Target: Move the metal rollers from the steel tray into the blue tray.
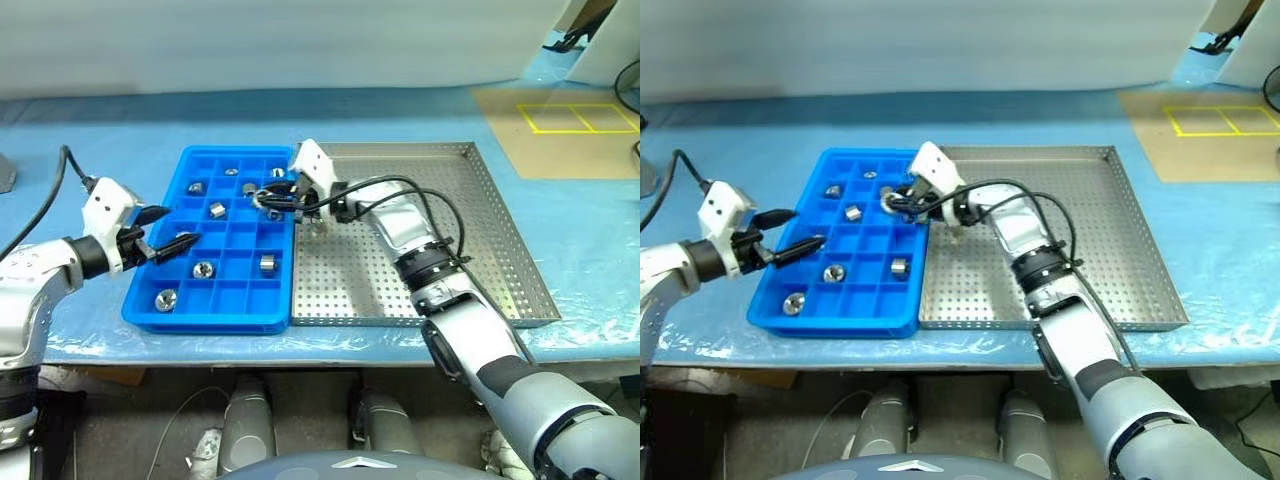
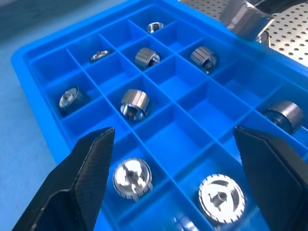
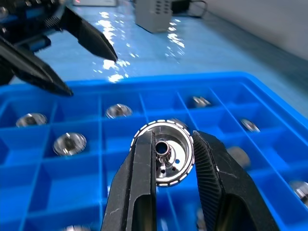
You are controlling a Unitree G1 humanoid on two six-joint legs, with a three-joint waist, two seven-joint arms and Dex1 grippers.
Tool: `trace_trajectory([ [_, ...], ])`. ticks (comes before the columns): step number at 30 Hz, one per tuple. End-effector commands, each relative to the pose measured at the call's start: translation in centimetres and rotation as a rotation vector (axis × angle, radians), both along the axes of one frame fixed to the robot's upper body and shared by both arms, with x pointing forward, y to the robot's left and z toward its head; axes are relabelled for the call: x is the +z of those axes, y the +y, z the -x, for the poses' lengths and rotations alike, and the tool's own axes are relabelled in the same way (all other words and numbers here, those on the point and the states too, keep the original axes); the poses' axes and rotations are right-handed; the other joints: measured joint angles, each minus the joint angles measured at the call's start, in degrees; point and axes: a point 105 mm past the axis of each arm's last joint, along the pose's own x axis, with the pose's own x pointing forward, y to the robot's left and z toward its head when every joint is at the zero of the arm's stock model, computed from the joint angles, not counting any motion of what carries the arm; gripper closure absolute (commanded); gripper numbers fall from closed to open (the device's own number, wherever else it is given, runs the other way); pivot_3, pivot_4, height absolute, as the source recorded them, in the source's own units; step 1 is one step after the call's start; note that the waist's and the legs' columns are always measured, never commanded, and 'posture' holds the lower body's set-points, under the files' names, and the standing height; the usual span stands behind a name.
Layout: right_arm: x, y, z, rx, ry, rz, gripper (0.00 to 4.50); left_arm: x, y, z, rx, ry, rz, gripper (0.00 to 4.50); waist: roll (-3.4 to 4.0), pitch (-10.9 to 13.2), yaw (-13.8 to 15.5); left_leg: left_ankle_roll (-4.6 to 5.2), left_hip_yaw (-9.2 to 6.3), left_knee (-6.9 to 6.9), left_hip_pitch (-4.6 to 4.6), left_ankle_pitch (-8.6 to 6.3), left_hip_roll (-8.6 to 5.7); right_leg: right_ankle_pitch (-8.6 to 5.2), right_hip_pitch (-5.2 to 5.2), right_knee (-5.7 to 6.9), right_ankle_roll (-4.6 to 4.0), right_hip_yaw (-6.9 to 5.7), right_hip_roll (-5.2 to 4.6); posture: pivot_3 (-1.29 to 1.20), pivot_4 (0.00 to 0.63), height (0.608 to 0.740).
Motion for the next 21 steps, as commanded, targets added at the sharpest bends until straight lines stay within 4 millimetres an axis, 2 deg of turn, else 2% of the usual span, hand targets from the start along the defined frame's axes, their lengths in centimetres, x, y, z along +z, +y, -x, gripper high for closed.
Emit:
trace_trajectory([
  [1, 0.5, 0.9, 0.4, 0.051, -0.043, 0.001, 3.79, 1.5, -0.5, 1.1, -0.004, -0.047, 0.006, 0.36, 0.00, 0.00, 0.95, 0.00, -0.03, 0.00, -0.01, 0.00, 0.00, 0.00, 0.01, 0.00, 0.00, -0.04, -0.01, 0.25, 0.150, 0.740],
  [6, -0.7, 1.3, 0.6, 0.065, -0.009, 0.014, 3.79, 1.0, -1.0, 2.1, 0.012, -0.027, 0.028, 0.36, 0.00, 0.00, 2.01, -0.07, -0.03, 0.05, -0.04, 0.03, 0.12, 0.00, 0.03, 0.09, 0.00, -0.14, -0.01, 0.26, 0.150, 0.740],
  [9, -2.1, 1.3, 0.2, 0.033, 0.010, 0.038, 3.79, 0.8, -1.1, 2.2, 0.021, -0.016, 0.028, 0.36, 0.00, 0.00, 2.05, -0.16, -0.03, 0.03, -0.04, 0.09, 0.19, 0.00, 0.03, 0.14, -0.01, -0.21, 0.00, 0.26, 0.150, 0.740],
  [15, -4.0, 0.7, -0.9, -0.045, 0.009, 0.070, 3.79, 1.0, -1.5, 1.8, 0.013, -0.017, 0.032, 0.36, 0.00, 0.00, 2.02, -0.23, -0.04, 0.02, -0.06, 0.13, 0.19, 0.00, 0.02, 0.12, -0.01, -0.22, 0.00, 0.24, 0.150, 0.740],
  [21, -4.7, 1.0, -0.4, -0.027, 0.027, 0.059, 3.79, 1.0, -2.2, 1.2, -0.008, -0.016, 0.044, 0.36, 0.00, -0.01, 1.90, -0.28, -0.05, 0.03, -0.07, 0.16, 0.19, 0.00, 0.02, 0.13, -0.01, -0.23, 0.00, 0.22, 0.150, 0.740],
])
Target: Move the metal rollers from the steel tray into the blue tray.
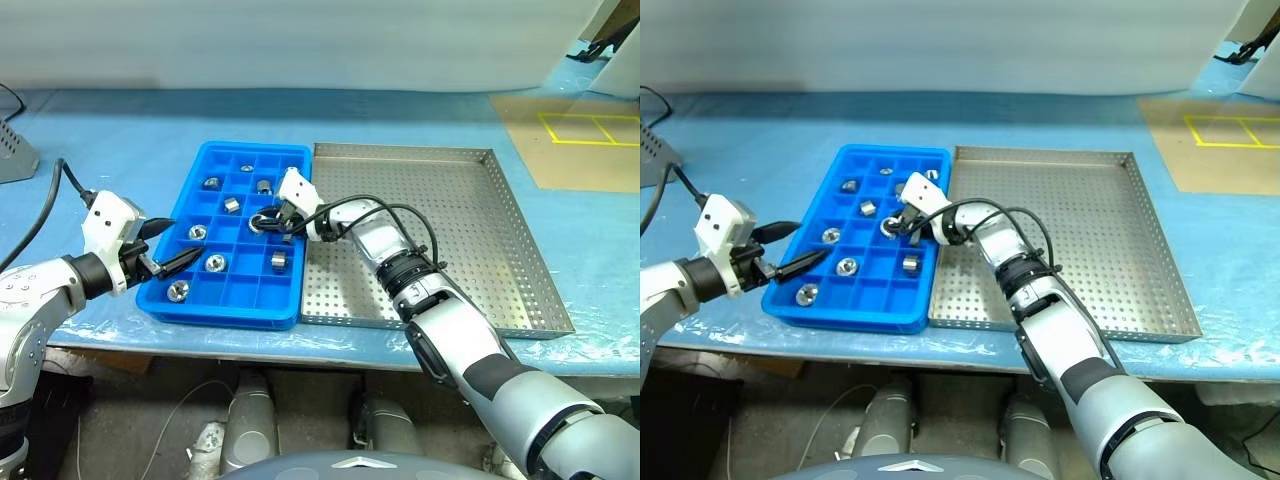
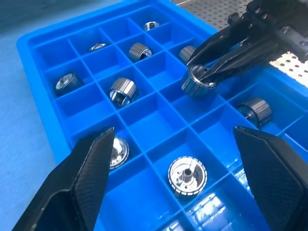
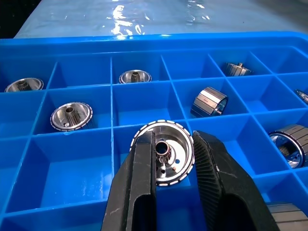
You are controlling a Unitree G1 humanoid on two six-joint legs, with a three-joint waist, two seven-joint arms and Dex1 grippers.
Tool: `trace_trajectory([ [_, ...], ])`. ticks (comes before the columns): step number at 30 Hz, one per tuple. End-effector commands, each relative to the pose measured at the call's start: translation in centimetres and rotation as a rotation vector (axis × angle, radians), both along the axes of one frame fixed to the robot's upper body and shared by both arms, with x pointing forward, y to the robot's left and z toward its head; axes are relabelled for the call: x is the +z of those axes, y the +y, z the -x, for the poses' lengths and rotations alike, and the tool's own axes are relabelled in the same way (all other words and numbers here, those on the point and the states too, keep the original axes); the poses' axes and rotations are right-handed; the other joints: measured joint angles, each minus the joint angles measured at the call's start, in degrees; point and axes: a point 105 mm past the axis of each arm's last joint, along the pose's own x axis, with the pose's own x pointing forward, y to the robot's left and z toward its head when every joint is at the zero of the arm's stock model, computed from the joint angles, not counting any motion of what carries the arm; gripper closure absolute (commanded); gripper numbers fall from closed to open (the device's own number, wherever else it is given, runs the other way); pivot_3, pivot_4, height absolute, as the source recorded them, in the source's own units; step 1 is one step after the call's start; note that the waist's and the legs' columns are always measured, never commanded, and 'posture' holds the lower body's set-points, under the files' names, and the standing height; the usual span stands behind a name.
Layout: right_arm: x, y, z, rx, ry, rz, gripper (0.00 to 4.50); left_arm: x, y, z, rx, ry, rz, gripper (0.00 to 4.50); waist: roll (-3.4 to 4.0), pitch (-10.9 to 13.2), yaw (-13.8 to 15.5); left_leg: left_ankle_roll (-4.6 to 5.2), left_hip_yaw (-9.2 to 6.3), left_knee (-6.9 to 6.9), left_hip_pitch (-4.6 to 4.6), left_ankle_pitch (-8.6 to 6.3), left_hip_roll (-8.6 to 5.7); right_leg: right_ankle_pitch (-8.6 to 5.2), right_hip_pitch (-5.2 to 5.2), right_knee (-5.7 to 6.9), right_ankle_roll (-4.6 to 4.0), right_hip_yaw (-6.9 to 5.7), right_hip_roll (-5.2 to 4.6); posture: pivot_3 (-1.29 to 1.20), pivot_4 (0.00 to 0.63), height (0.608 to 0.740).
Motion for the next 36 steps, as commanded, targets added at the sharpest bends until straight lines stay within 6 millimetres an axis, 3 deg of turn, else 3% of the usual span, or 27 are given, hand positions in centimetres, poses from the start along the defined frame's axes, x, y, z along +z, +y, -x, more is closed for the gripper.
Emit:
trace_trajectory([
  [1, 0.3, 0.6, 0.4, 0.022, -0.019, -0.029, 3.79, 0.6, -0.4, -0.2, -0.015, -0.022, -0.001, 0.36, 0.00, 0.00, -0.06, 0.00, 0.00, 0.00, 0.00, 0.00, 0.00, 0.00, 0.00, 0.00, 0.00, 0.00, 0.00, 0.22, 0.150, 0.740],
  [7, 0.7, -0.2, -0.3, -0.036, 0.013, -0.057, 1.79, 0.6, -0.7, -0.7, -0.035, -0.018, -0.003, 0.36, 0.00, 0.00, -0.12, -0.01, 0.00, 0.01, 0.00, 0.01, 0.01, 0.00, 0.00, 0.03, 0.00, 0.00, 0.00, 0.18, 0.150, 0.740],
  [13, 2.4, -3.6, -1.4, -0.100, -0.044, -0.070, 1.79, 0.3, -2.1, -1.9, -0.097, -0.014, 0.014, 0.36, 0.00, 0.00, 0.13, -0.08, 0.00, 0.07, -0.01, 0.05, 0.00, 0.00, 0.05, 0.05, 0.00, -0.04, -0.01, 0.10, 0.150, 0.740],
  [16, 3.3, -6.4, -1.6, -0.131, -0.074, -0.050, 1.79, 0.2, -3.0, -2.6, -0.136, -0.013, 0.026, 0.36, -0.01, -0.01, -0.05, -0.12, 0.01, 0.16, -0.02, 0.08, -0.01, 0.02, 0.08, 0.05, 0.02, -0.02, -0.02, 0.06, 0.150, 0.740],
  [21, 3.2, -11.7, -1.7, -0.241, -0.085, 0.013, 1.79, -0.1, -5.6, -2.9, -0.268, 0.000, 0.063, 0.36, -0.03, -0.02, -0.89, -0.23, 0.01, 0.14, 0.04, 0.16, 0.01, 0.02, 0.09, 0.09, 0.03, 0.00, 0.03, -0.02, 0.150, 0.740],
  [23, 3.0, -12.9, -1.5, -0.275, -0.079, 0.021, 1.79, -0.8, -6.4, -3.1, -0.308, 0.019, 0.056, 0.36, -0.03, -0.02, -1.56, -0.23, 0.03, 0.15, 0.04, 0.16, -0.02, 0.02, 0.11, 0.06, 0.04, 0.03, 0.02, -0.05, 0.150, 0.740],
  [30, 0.1, -12.5, -1.2, -0.326, -0.011, 0.049, 1.79, -2.4, -6.0, -4.9, -0.306, 0.066, 0.078, 0.36, -0.03, -0.02, -4.31, -0.29, 0.07, 0.16, 0.32, 0.21, 0.00, 0.01, 0.09, 0.37, 0.00, 0.32, 0.19, -0.09, 0.150, 0.740],
  [36, -0.6, -10.8, -1.3, -0.305, 0.021, 0.028, 1.79, -2.4, -6.0, -5.0, -0.306, 0.058, 0.079, 0.36, -0.03, -0.02, -4.75, -0.33, 0.10, 0.17, 0.47, 0.25, 0.00, -0.04, 0.08, 0.64, -0.08, 0.38, 0.19, -0.08, 0.150, 0.740],
])
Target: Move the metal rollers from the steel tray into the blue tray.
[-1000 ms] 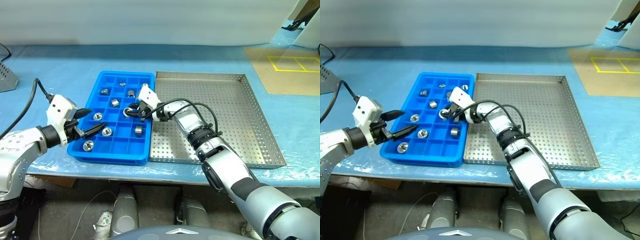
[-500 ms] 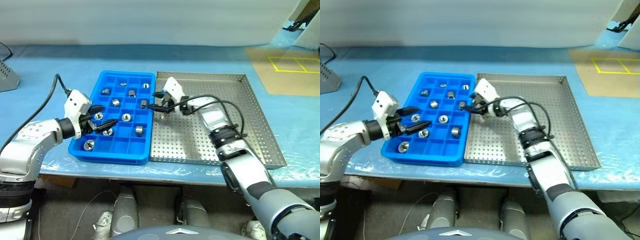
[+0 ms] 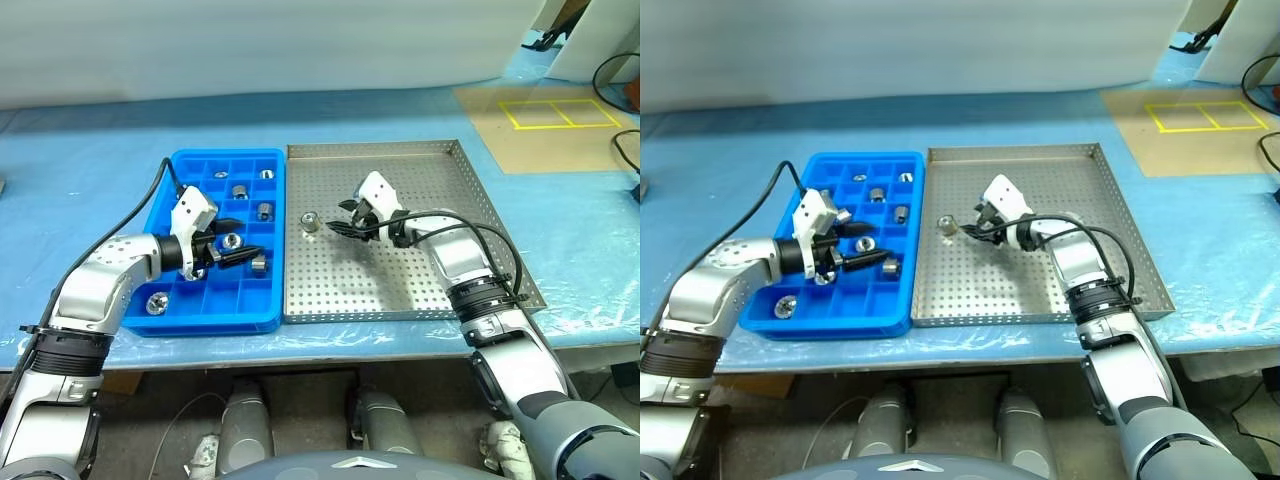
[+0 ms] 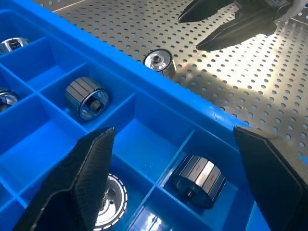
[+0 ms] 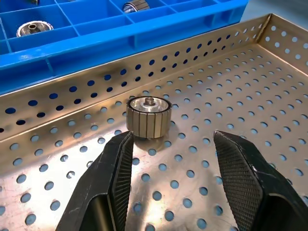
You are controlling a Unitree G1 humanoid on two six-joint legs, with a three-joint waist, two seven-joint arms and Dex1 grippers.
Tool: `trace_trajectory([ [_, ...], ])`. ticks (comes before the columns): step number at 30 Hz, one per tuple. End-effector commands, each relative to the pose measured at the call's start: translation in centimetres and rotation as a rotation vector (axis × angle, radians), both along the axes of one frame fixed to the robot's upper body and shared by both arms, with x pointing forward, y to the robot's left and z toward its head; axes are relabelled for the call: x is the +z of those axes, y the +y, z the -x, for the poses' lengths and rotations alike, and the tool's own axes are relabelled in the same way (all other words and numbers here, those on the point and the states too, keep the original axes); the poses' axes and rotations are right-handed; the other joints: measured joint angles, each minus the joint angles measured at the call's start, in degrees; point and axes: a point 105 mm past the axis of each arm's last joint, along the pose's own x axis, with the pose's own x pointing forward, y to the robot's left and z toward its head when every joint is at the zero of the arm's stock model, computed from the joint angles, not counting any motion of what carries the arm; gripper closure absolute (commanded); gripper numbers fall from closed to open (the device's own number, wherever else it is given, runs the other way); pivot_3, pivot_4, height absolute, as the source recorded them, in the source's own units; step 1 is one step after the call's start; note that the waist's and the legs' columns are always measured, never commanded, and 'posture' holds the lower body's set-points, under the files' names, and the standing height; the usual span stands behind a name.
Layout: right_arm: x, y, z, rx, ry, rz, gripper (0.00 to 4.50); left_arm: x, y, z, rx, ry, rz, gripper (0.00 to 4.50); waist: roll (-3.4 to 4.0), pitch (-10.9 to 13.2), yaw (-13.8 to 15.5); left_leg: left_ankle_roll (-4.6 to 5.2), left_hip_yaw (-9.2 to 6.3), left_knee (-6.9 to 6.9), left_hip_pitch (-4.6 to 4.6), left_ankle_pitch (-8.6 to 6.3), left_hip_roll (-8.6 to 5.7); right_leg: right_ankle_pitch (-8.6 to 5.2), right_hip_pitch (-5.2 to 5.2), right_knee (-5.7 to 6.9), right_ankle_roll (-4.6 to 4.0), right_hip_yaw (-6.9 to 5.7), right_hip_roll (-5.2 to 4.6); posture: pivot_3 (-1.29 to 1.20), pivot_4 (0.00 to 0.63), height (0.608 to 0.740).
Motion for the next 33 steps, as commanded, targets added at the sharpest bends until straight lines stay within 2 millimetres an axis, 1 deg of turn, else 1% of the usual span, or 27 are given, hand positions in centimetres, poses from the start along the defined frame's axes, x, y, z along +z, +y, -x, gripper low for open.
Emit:
trace_trajectory([
  [1, 0.7, 1.4, -0.2, 0.031, -0.024, -0.015, 1.79, 1.3, -0.1, -0.2, -0.008, -0.055, 0.006, 0.36, 0.00, 0.00, 0.06, 0.02, 0.01, 0.01, 0.02, -0.01, 0.00, 0.00, 0.00, 0.03, -0.01, 0.01, -0.01, -0.07, 0.150, 0.740],
  [6, 0.1, 2.2, -0.7, 0.031, -0.030, 0.005, 1.79, 1.0, 0.2, 0.1, 0.007, -0.051, 0.002, 0.36, 0.00, 0.00, 0.15, 0.03, 0.02, 0.04, 0.01, 0.00, 0.00, 0.00, 0.00, 0.07, -0.01, 0.01, -0.02, -0.06, 0.150, 0.740],
  [11, -0.3, 2.8, -1.4, 0.011, -0.009, -0.038, 1.79, 0.8, 0.4, 0.3, 0.021, -0.048, -0.001, 0.36, 0.00, 0.00, 0.14, 0.03, 0.02, 0.03, 0.01, 0.00, 0.01, -0.02, -0.01, 0.08, -0.04, 0.00, -0.02, -0.04, 0.150, 0.740],
  [17, -1.7, 4.2, -1.1, 0.041, 0.011, -0.016, 1.79, 0.8, 0.5, 0.5, 0.028, -0.043, 0.004, 0.36, 0.01, 0.01, 0.16, 0.04, 0.02, 0.01, -0.01, -0.01, 0.03, -0.05, -0.02, 0.08, -0.09, -0.03, -0.01, -0.04, 0.150, 0.740],
  [20, -2.2, 4.8, -1.5, 0.015, 0.019, -0.015, 1.79, 0.6, 0.5, 0.5, 0.027, -0.039, -0.001, 0.36, 0.02, 0.01, 0.07, 0.06, 0.02, 0.01, 0.01, -0.02, 0.04, -0.05, -0.02, 0.11, -0.09, -0.03, -0.01, -0.03, 0.150, 0.740],
  [24, -2.0, 5.4, -2.0, -0.004, 0.007, -0.031, 1.79, 0.6, 0.5, 0.5, 0.027, -0.039, -0.002, 0.36, 0.03, 0.01, 0.13, 0.09, 0.02, 0.01, 0.02, -0.04, 0.05, -0.07, -0.02, 0.13, -0.11, -0.04, -0.01, -0.03, 0.150, 0.740],
  [27, -2.2, 5.5, -1.9, -0.003, 0.003, -0.025, 1.79, 0.6, 0.5, 0.6, 0.024, -0.037, -0.005, 0.36, 0.03, 0.02, 0.22, 0.08, 0.02, 0.01, 0.00, -0.04, 0.05, -0.07, -0.02, 0.13, -0.12, -0.04, -0.01, -0.03, 0.150, 0.740],
  [28, -2.3, 5.3, -2.0, -0.007, -0.002, -0.023, 1.96, 0.6, 0.5, 0.6, 0.025, -0.037, -0.006, 0.36, 0.03, 0.01, 0.28, 0.08, 0.02, 0.00, 0.00, -0.03, 0.05, -0.08, -0.02, 0.13, -0.13, -0.05, -0.02, -0.03, 0.150, 0.740],
  [31, -2.4, 4.9, -1.9, -0.009, 0.001, -0.031, 2.68, 0.6, 0.5, 0.6, 0.026, -0.037, -0.006, 0.36, 0.03, 0.02, 0.27, 0.08, 0.02, 0.00, 0.00, -0.04, 0.05, -0.08, -0.03, 0.12, -0.14, -0.05, -0.01, -0.03, 0.150, 0.740],
  [33, -2.4, 4.6, -2.0, -0.016, -0.006, -0.023, 2.72, 0.6, 0.5, 0.6, 0.024, -0.038, -0.007, 0.36, 0.03, 0.02, 0.26, 0.09, 0.02, 0.00, 0.00, -0.04, 0.05, -0.08, -0.03, 0.12, -0.14, -0.05, -0.01, -0.03, 0.150, 0.740],
])
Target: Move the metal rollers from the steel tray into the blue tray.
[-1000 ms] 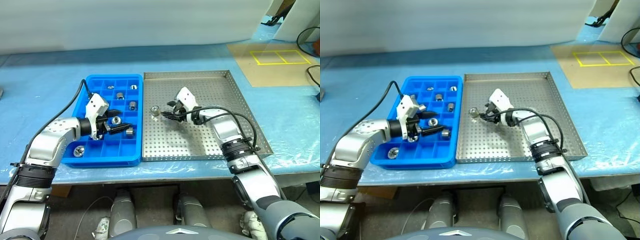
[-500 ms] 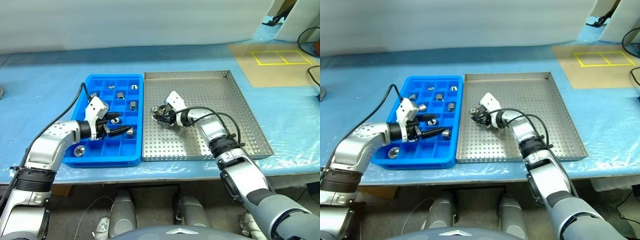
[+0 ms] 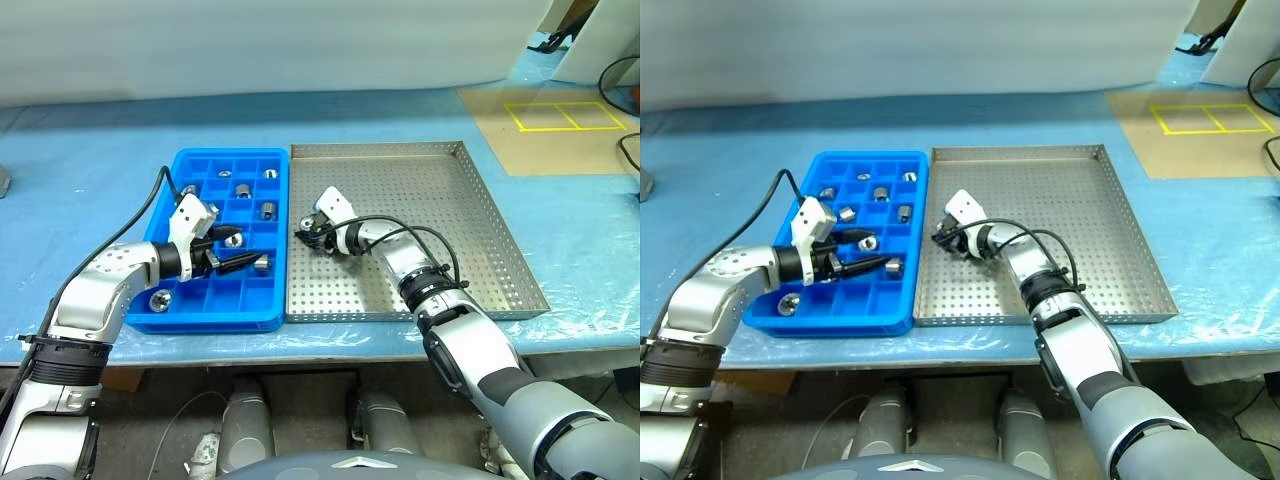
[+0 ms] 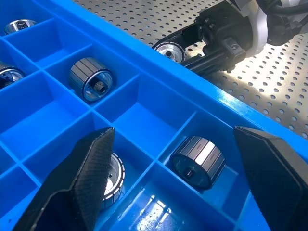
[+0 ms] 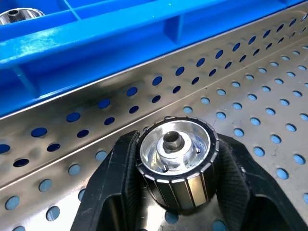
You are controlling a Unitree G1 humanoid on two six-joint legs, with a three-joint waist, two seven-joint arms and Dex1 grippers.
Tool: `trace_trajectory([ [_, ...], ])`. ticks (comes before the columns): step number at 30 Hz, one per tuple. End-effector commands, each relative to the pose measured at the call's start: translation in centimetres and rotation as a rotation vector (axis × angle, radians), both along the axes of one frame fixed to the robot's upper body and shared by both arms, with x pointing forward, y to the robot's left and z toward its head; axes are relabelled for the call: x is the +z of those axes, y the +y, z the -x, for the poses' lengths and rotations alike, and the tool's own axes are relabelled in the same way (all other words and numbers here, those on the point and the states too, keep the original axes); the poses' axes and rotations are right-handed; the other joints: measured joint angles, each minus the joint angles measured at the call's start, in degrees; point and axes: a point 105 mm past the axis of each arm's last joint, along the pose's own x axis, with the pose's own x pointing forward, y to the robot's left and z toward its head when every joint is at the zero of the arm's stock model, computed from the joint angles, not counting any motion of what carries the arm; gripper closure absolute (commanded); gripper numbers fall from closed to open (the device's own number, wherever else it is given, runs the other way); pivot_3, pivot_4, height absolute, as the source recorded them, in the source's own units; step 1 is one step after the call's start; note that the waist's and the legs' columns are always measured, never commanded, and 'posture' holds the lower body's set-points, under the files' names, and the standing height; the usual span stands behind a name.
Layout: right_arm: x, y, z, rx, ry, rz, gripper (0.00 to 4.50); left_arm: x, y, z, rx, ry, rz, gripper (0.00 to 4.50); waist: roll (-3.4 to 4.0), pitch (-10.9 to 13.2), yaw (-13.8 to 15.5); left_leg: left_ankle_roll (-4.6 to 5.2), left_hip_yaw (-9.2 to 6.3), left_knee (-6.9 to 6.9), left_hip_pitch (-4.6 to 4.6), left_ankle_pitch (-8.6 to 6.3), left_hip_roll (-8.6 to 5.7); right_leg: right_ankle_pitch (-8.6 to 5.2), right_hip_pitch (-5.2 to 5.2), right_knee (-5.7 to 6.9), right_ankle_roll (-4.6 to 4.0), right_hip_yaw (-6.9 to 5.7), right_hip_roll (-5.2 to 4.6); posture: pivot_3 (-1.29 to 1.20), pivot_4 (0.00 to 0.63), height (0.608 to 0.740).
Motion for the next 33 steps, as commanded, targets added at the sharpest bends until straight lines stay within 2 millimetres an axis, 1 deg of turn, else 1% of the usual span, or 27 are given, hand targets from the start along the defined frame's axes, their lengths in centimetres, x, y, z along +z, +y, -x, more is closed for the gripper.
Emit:
trace_trajectory([
  [1, 1.3, -0.5, -0.6, -0.019, -0.056, -0.012, 2.72, 1.4, 0.2, 0.1, -0.002, -0.054, -0.005, 0.36, 0.00, 0.00, 0.00, 0.00, 0.00, 0.00, 0.00, 0.00, 0.00, 0.00, 0.00, 0.00, 0.00, 0.00, 0.00, -0.03, 0.150, 0.740],
  [7, 2.8, -1.7, -1.0, -0.028, -0.089, -0.020, 2.72, 2.2, 0.2, -0.1, -0.006, -0.078, -0.002, 0.36, 0.00, 0.00, -0.01, 0.00, 0.00, -0.01, -0.01, 0.00, 0.00, 0.00, -0.01, 0.00, 0.00, 0.00, 0.00, -0.04, 0.150, 0.740],
  [10, 5.1, -1.5, 0.0, 0.057, -0.136, -0.031, 2.72, 3.0, 0.4, 0.1, -0.014, -0.089, 0.006, 0.36, -0.01, 0.01, 0.02, -0.01, 0.00, -0.02, -0.04, 0.01, 0.00, 0.00, -0.05, -0.01, 0.00, 0.00, 0.01, -0.04, 0.150, 0.740],
  [12, 7.1, -0.6, 1.3, 0.152, -0.174, -0.046, 2.72, 3.3, 0.8, 0.9, -0.034, -0.087, -0.007, 0.36, -0.02, 0.02, -0.05, -0.01, 0.00, -0.03, -0.06, 0.01, 0.00, 0.00, -0.06, -0.02, 0.00, 0.00, 0.02, -0.04, 0.150, 0.740],
  [14, 8.6, 0.5, 2.7, 0.234, -0.197, -0.057, 2.72, 3.6, 1.6, 1.4, -0.028, -0.088, -0.026, 0.36, -0.02, 0.02, -0.31, -0.02, 0.00, -0.07, -0.04, 0.01, 0.02, -0.01, -0.09, -0.04, -0.01, 0.04, 0.06, -0.01, 0.150, 0.740],
  [15, 9.5, 1.7, 3.8, 0.301, -0.193, -0.075, 2.72, 3.8, 2.5, 1.5, -0.002, -0.089, -0.042, 0.36, -0.02, 0.02, -0.35, -0.02, 0.00, -0.10, -0.03, 0.01, 0.04, -0.01, -0.11, -0.04, -0.02, 0.05, 0.12, 0.01, 0.150, 0.740],
  [17, 10.3, 3.4, 5.5, 0.394, -0.168, -0.098, 2.72, 4.0, 3.8, 1.7, 0.037, -0.093, -0.070, 0.36, -0.03, 0.02, -0.26, -0.02, -0.01, -0.17, 0.03, 0.01, 0.14, -0.07, -0.11, -0.04, -0.12, 0.05, 0.25, 0.03, 0.150, 0.740],
  [19, 10.2, 4.7, 7.1, 0.480, -0.138, -0.090, 2.72, 4.1, 5.0, 1.8, 0.081, -0.095, -0.094, 0.36, -0.03, 0.02, 0.01, -0.07, -0.03, -0.33, 0.09, 0.04, 0.25, -0.15, -0.11, -0.03, -0.24, -0.01, 0.35, 0.07, 0.150, 0.740],
  [21, 9.6, 6.1, 8.4, 0.558, -0.086, -0.096, 2.72, 4.7, 6.0, 2.7, 0.108, -0.098, -0.105, 0.36, -0.04, 0.02, 0.28, -0.13, -0.05, -0.49, 0.11, 0.07, 0.25, -0.19, -0.13, -0.04, -0.30, -0.05, 0.36, 0.10, 0.150, 0.740],
  [25, 8.3, 7.8, 9.1, 0.626, -0.033, -0.081, 2.72, 4.8, 7.3, 5.3, 0.134, -0.069, -0.142, 0.36, -0.15, 0.03, 1.59, -0.18, -0.07, -0.72, 0.07, 0.10, 0.27, -0.23, -0.21, -0.19, -0.35, -0.09, 0.37, 0.20, 0.150, 0.740],
  [26, 7.9, 8.1, 9.2, 0.639, -0.019, -0.072, 2.72, 4.8, 7.4, 6.0, 0.135, -0.057, -0.144, 0.36, -0.15, 0.03, 1.94, -0.19, -0.07, -0.78, 0.06, 0.10, 0.26, -0.25, -0.20, -0.20, -0.39, -0.13, 0.36, 0.22, 0.150, 0.740],
  [29, 6.6, 9.0, 10.1, 0.681, 0.109, -0.097, 2.72, 4.2, 7.3, 7.6, 0.150, -0.026, -0.149, 0.36, -0.14, 0.04, 3.50, -0.28, -0.08, -1.04, 0.07, 0.16, 0.27, -0.26, -0.20, -0.37, -0.41, -0.20, 0.36, 0.27, 0.150, 0.740],
  [31, 6.1, 9.3, 10.4, 0.687, 0.166, -0.112, 2.72, 4.0, 7.3, 8.1, 0.166, -0.017, -0.151, 0.36, -0.14, 0.04, 4.32, -0.33, -0.10, -1.12, 0.06, 0.19, 0.35, -0.30, -0.19, -0.42, -0.47, -0.28, 0.42, 0.28, 0.150, 0.740],
  [33, 3.8, 9.6, 11.2, 0.697, 0.244, -0.077, 2.72, 3.4, 6.9, 8.6, 0.188, -0.005, -0.137, 0.36, -0.13, 0.04, 4.84, -0.38, -0.13, -1.13, 0.05, 0.21, 0.49, -0.33, -0.19, -0.42, -0.51, -0.32, 0.55, 0.31, 0.150, 0.740],
])
